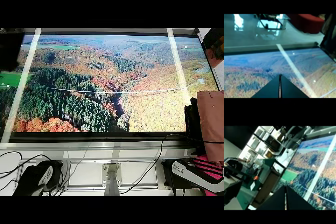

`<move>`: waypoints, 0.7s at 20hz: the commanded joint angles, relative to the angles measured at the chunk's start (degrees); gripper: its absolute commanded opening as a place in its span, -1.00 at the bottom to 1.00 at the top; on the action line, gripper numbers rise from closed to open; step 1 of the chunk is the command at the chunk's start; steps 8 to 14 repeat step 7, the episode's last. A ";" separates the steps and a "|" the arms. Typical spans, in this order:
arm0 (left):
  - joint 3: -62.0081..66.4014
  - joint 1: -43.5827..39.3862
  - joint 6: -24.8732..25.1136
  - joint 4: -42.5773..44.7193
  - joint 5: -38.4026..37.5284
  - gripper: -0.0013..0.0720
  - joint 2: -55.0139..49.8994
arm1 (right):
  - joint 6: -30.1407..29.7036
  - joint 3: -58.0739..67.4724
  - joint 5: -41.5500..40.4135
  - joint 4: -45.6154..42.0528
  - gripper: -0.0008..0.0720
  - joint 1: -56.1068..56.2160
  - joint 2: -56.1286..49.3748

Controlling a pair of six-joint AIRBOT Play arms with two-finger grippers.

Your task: Fold the clothes and pants, and hang the long-sleeved shirts on hangers.

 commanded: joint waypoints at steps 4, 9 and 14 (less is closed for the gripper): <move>0.00 0.13 -0.24 0.07 -0.07 -0.90 6.56 | -0.07 0.72 -1.07 -0.02 -0.95 0.94 -0.22; 0.00 0.13 -0.24 0.07 -0.04 -0.90 7.78 | -0.07 0.72 -1.14 -0.02 -0.95 0.94 -0.22; 0.00 0.13 -0.24 0.07 -0.04 -0.90 7.78 | -0.07 0.72 -1.14 -0.02 -0.95 0.94 -0.22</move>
